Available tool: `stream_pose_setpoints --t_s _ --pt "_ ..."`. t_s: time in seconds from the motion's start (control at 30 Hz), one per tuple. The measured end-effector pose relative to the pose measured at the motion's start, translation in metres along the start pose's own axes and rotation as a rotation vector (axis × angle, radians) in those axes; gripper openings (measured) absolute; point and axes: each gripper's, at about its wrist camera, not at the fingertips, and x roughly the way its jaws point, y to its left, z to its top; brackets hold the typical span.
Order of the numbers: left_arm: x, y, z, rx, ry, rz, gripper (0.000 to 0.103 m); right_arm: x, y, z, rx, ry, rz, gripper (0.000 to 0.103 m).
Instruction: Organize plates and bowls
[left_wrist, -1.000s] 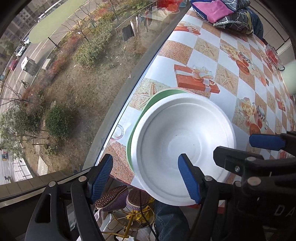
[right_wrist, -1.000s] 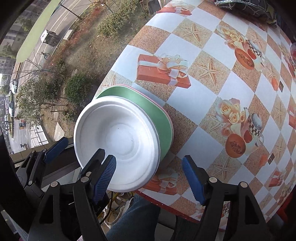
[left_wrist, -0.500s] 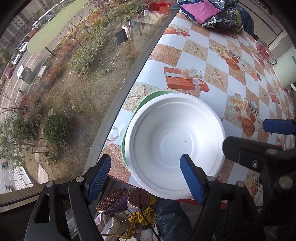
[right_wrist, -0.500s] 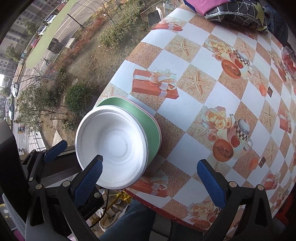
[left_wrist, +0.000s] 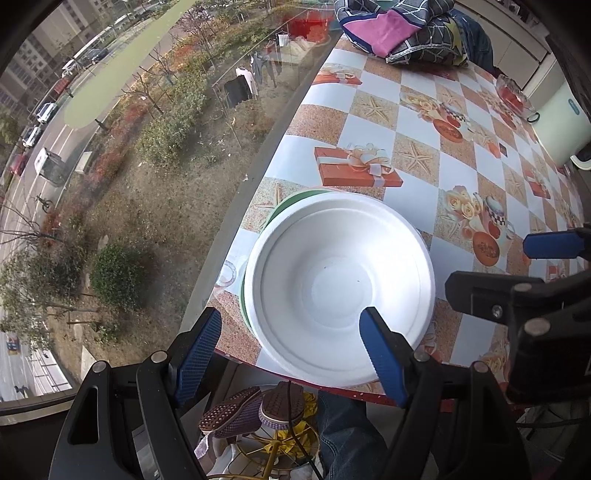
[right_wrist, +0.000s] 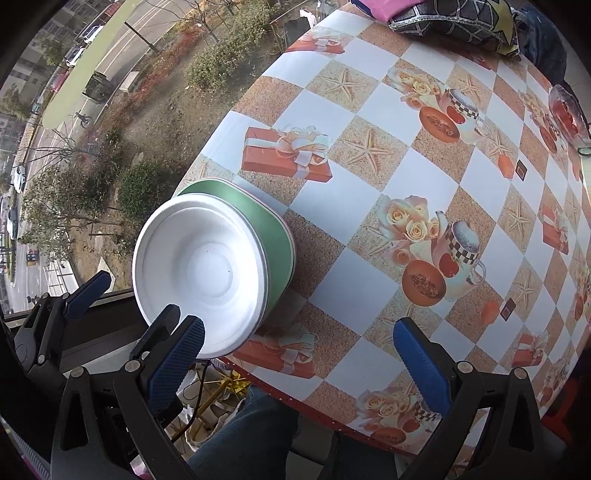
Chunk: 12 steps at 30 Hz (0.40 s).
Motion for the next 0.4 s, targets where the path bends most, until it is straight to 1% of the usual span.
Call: stream_pose_setpoints --t_s 0.13,0.23,0.27,0.33,0.37,0.4 --pt "0.001 0.001 0.001 -0.006 0.004 0.012 0.081 0.002 0.000 0.000 0.003 0.000 0.005 0.103" --pt "0.002 0.002 0.001 -0.016 -0.008 0.009 0.085 0.003 0.000 0.001 0.004 0.003 0.009 0.103" --pt "0.000 0.005 0.001 -0.030 -0.026 -0.018 0.086 0.003 -0.001 0.001 0.004 0.005 0.011 0.103" --pt "-0.006 0.011 0.001 -0.066 -0.055 -0.099 0.086 0.004 -0.002 0.001 0.008 0.004 0.017 0.103" --pt "-0.008 0.013 0.001 -0.069 -0.060 -0.121 0.086 0.004 -0.004 0.002 0.011 0.004 0.022 0.103" --pt "-0.010 0.012 0.002 -0.062 -0.065 -0.122 0.086 0.004 -0.005 0.002 0.015 0.003 0.028 0.103"
